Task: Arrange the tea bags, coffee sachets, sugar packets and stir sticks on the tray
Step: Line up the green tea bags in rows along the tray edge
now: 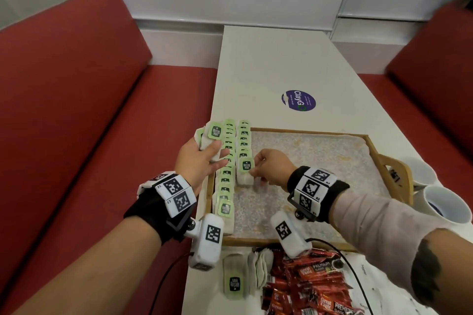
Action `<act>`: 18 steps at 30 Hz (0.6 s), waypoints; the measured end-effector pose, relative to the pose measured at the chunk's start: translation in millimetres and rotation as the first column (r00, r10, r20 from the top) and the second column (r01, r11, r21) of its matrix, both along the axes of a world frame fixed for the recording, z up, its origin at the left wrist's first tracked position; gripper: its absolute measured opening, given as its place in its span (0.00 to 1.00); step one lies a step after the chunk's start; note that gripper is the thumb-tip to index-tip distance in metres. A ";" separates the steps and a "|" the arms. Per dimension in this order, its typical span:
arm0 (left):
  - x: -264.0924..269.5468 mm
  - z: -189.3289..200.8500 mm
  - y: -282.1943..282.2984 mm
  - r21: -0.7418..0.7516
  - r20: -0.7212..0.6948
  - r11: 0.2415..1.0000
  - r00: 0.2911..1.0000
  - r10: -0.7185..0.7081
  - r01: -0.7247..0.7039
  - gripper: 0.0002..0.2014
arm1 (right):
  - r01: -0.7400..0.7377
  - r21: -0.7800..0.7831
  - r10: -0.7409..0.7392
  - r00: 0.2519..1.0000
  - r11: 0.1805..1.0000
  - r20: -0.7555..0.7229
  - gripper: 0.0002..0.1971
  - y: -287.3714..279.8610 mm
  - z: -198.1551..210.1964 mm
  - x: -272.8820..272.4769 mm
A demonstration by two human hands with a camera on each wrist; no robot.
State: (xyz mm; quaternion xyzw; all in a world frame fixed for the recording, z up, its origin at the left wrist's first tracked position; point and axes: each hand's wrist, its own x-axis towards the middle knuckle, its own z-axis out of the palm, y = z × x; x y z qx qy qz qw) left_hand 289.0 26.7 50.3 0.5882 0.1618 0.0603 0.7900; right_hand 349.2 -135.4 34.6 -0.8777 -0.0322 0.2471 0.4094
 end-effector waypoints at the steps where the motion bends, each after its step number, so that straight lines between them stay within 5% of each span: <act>1: 1.0 -0.3 0.0 0.004 0.000 1.000 1.000 -0.001 0.001 0.07 | -0.001 -0.013 0.000 1.000 1.000 -0.005 0.11 1.5 -2.3 2.3; 18: 5.2 -4.3 -1.5 -0.042 -0.039 0.999 0.999 -0.012 0.010 0.09 | -0.077 -0.206 0.072 0.997 0.976 -0.030 0.07 14.5 -15.6 17.7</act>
